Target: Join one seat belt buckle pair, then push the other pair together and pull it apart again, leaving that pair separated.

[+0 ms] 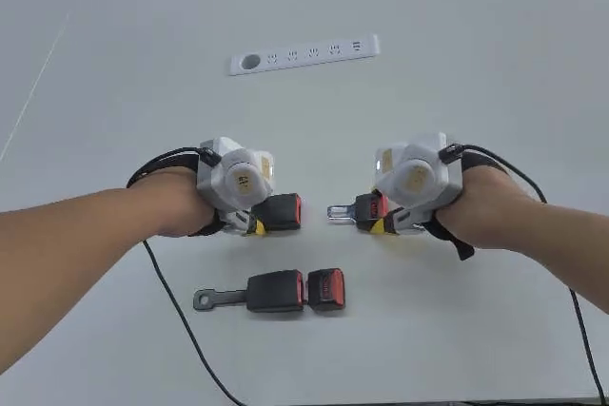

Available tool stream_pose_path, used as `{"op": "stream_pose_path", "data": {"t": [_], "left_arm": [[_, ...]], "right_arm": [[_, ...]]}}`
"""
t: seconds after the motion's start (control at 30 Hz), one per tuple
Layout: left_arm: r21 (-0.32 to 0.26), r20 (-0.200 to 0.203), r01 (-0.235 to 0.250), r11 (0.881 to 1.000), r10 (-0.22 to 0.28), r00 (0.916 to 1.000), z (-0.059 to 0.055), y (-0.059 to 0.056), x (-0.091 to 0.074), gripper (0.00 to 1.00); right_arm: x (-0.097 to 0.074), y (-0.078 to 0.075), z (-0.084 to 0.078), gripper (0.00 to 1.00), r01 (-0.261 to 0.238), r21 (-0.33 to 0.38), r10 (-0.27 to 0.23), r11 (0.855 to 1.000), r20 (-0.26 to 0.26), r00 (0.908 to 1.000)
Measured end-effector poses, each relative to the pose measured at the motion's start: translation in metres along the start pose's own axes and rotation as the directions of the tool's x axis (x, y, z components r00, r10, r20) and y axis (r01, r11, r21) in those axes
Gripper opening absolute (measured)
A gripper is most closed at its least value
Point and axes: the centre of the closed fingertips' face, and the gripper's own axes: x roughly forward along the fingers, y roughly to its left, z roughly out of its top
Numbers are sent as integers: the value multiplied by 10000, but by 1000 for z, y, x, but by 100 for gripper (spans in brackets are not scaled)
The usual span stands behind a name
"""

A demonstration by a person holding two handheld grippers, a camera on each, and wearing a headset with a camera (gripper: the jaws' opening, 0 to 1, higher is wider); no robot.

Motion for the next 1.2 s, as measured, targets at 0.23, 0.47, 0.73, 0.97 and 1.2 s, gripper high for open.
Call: {"op": "stream_pose_path", "data": {"t": [0.23,0.47,0.73,0.97,1.2], "left_arm": [[71,-146,-16,10000,17,9999,1,0,1,30],[-66,-199,-120,9999,119,9997,0,1,1,31],[70,-412,-227,9997,229,9989,1,1,0,31],[37,-241,-1373,9905,1374,9902,-5,6,-7,38],[-1125,322,-2339,9657,2388,9705,-12,4,-34,50]], "right_arm": [[-24,-10,-39,32,295,336,-278,9990,-488,9984],[-47,-10,-73,33,519,394,-473,9979,-1086,9930],[-71,-10,-111,33,870,415,-793,9953,-1609,9838],[-81,-14,-122,42,1735,914,-1571,9806,-1633,9740],[-103,-13,-120,54,2592,1870,-2374,9476,-1309,9626]]}}
